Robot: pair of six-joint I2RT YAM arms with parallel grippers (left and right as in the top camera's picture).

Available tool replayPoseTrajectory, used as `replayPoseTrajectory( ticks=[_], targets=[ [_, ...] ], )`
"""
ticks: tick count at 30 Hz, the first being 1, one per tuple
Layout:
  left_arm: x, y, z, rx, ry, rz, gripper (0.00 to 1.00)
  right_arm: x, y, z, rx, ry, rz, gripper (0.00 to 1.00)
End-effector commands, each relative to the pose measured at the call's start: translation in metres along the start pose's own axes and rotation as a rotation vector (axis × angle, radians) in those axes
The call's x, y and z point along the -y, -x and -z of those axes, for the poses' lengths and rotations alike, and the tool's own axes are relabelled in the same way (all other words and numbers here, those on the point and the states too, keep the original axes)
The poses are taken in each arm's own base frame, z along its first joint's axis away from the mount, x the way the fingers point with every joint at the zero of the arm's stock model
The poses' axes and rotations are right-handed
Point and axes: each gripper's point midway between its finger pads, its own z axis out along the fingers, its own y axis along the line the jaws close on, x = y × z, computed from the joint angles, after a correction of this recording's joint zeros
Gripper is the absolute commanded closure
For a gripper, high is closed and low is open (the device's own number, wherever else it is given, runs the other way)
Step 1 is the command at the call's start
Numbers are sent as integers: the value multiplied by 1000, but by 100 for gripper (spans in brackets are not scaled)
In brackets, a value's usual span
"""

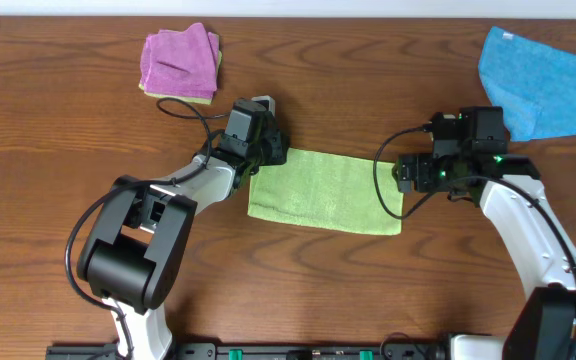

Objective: Fold the cloth

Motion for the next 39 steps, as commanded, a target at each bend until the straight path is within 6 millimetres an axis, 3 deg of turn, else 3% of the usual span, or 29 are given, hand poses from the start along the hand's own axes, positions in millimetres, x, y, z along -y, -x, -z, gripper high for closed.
replayPoseTrajectory(
  ticks=[1, 3, 9, 11, 13, 14, 18, 21, 24, 27, 31, 33, 38, 39],
  targets=[
    [-7, -10, -4, -33, 19, 21, 11, 2, -1, 0, 0, 4, 0, 1],
    [-13, -19, -3, -72, 40, 31, 2, 1, -1, 0, 0, 5, 0, 1],
    [-20, -34, -1, -134, 68, -9, 4, 1, -2, 0, -3, 5, -1, 1],
    [-20, -33, -1, -131, 66, -10, 12, 1, -3, 0, -8, 5, -2, 1],
    [-21, -36, -1, -140, 71, -9, 9, 1, -4, 0, -13, 5, -4, 2],
    [-23, -39, 0, -154, 77, -14, 2, 1, -4, 0, -15, 5, -4, 1],
    [-30, -54, 3, -220, 103, -51, 5, 1, -5, 0, -16, 5, -10, 2],
    [-31, -55, 3, -225, 104, -61, 2, 1, -6, 0, -20, 5, -13, 2],
    [-31, -55, 3, -226, 102, -79, 12, 1, -7, 0, -27, 6, -14, 1],
    [-31, -55, 3, -223, 101, -98, 39, 1, -8, 0, -29, 6, -15, 1],
    [-31, -52, 3, -211, 102, -106, 46, 1, -9, 0, -31, 6, -15, 1],
    [-30, -51, 2, -208, 101, -106, 68, 1, -8, 0, -31, 6, -15, 1],
    [-33, -50, 3, -200, 119, -108, 87, 1, -8, 0, -31, 6, -15, 1],
    [-35, -49, 3, -197, 127, -109, 86, 1, -8, 0, -31, 6, -15, 1]
  ],
)
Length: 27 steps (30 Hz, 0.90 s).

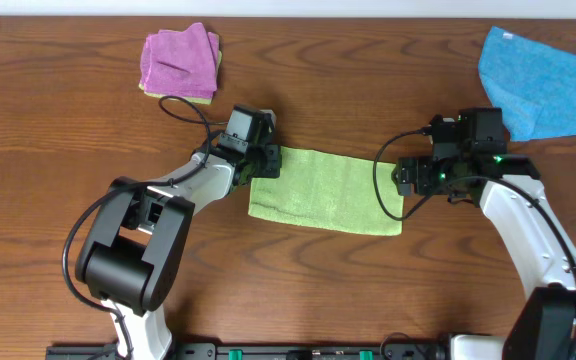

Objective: Fold the cloth

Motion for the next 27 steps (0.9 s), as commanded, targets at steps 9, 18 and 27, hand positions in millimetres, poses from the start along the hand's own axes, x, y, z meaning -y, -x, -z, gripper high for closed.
replayPoseTrajectory(
  ticks=[9, 18, 27],
  targets=[
    [-17, -14, -8, -28, 67, -1, 86, 4, -13, -13, -65, 8, -21, 15],
    [-17, -14, -8, -28, 67, -1, 87, 6, -15, -53, -106, 43, -30, 29],
    [-17, -13, -8, -26, 66, -1, 87, 0, -5, -56, -67, 79, -30, 74]
  ],
)
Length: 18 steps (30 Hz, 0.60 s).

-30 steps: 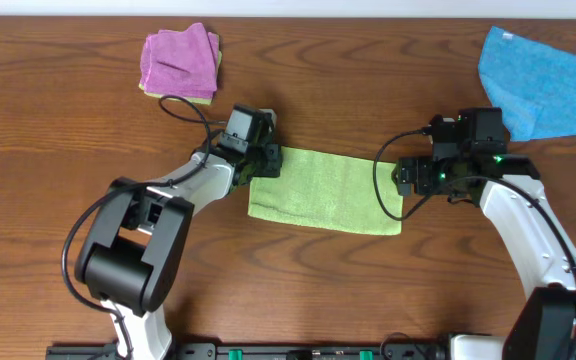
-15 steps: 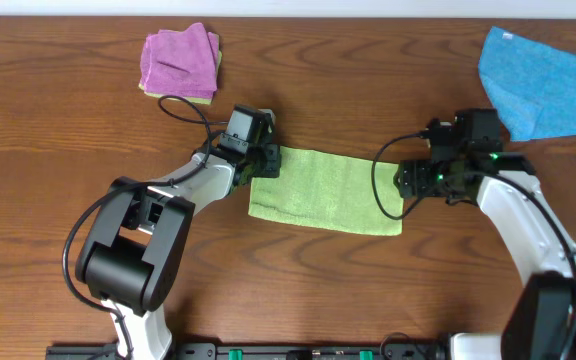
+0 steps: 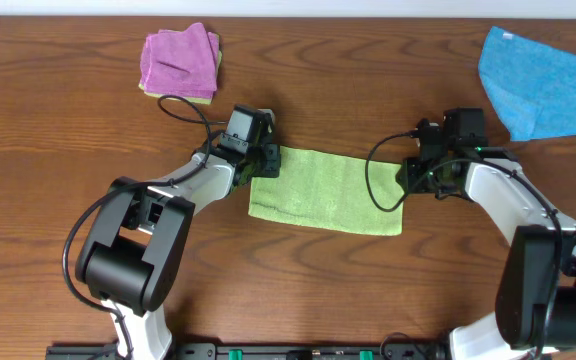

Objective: Fold the cloth

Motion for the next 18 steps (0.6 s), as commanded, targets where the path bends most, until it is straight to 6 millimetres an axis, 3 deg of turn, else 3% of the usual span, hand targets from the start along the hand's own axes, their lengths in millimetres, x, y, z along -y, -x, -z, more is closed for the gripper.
replayPoseTrajectory(
  ticks=[1, 3, 10, 18],
  targets=[
    [-12, -15, -8, -37, 38, 0, 87, -1, 1, -1, 5, 21, -8, 78],
    [-12, -13, -8, -31, 36, -1, 87, -1, 2, -1, 9, 21, -7, 82],
    [-11, -12, -9, -25, 34, -2, 87, -2, 8, -1, 33, 21, 0, 77],
    [-11, -12, -9, -25, 34, -3, 87, -4, 11, -1, 47, 39, 4, 79]
  ],
)
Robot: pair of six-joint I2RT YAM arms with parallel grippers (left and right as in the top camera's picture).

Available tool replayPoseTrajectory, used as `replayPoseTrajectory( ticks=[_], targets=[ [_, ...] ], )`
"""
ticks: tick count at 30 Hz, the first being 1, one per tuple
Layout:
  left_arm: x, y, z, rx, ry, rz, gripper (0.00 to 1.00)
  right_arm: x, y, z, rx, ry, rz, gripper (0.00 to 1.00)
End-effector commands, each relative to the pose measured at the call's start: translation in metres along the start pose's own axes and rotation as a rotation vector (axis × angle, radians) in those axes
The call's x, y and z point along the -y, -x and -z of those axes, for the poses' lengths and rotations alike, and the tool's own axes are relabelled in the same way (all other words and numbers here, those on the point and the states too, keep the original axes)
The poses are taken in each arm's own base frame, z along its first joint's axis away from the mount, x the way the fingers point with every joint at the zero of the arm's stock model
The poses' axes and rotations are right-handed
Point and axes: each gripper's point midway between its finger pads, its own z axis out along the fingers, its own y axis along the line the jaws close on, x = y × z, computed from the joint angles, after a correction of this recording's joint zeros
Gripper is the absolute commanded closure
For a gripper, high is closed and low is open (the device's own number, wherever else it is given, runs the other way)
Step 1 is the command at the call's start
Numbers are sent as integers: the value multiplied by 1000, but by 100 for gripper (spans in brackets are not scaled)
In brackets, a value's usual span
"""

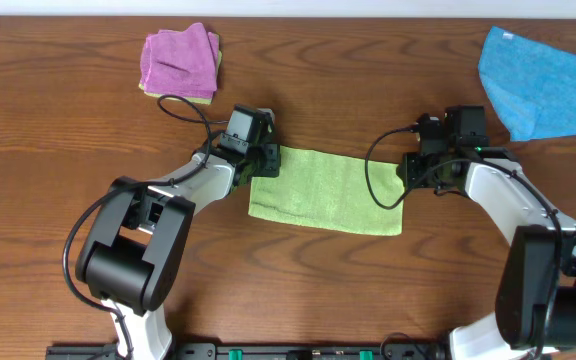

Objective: Fold the cloth

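Note:
A light green cloth lies flat in the overhead view as a long rectangle, tilted slightly, in the middle of the table. My left gripper sits low at the cloth's top left corner, fingers pointing right. At the cloth's top right corner, my right gripper points left and down. Both sets of fingertips are hidden under the wrists, so whether they are open or shut cannot be told.
A folded pink cloth rests on a yellow-green one at the back left. A blue cloth lies spread at the back right. The wooden table runs to the frame edges. Cables loop beside both wrists.
Almost nothing differs. My right wrist has shifted a touch to the right at the cloth's top right corner. The left gripper and the green cloth stand as before.
At first my left gripper lay over the cloth's top left corner, and the right one stood just off its right edge. Then the left had drawn back to the corner's rim. Later the right wrist had turned and moved up to the top right corner. The cloth kept its shape.

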Motion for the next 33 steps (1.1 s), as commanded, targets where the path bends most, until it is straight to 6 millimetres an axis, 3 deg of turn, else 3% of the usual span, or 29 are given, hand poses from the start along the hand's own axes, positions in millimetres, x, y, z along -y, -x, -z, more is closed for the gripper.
replayPoseTrajectory(
  ticks=[1, 14, 17, 19, 25, 33],
  targets=[
    [-11, -14, -8, -32, 32, -2, 87, -1, -2, -2, -4, 19, -7, 79],
    [-11, -14, -8, -32, 32, -2, 88, 1, -2, -15, -12, 33, -17, 82],
    [-11, -14, -8, -32, 32, -2, 88, 0, -2, -15, -10, 33, -16, 87],
    [-11, -14, -8, -32, 32, -2, 94, 0, -2, -15, -11, 34, -19, 99],
    [-11, -13, -8, -31, 31, -1, 94, 0, -1, -15, -6, 38, -26, 99],
    [-4, 15, 15, 50, 12, 31, 94, -9, -1, -15, -7, 76, -20, 99]
  ],
)
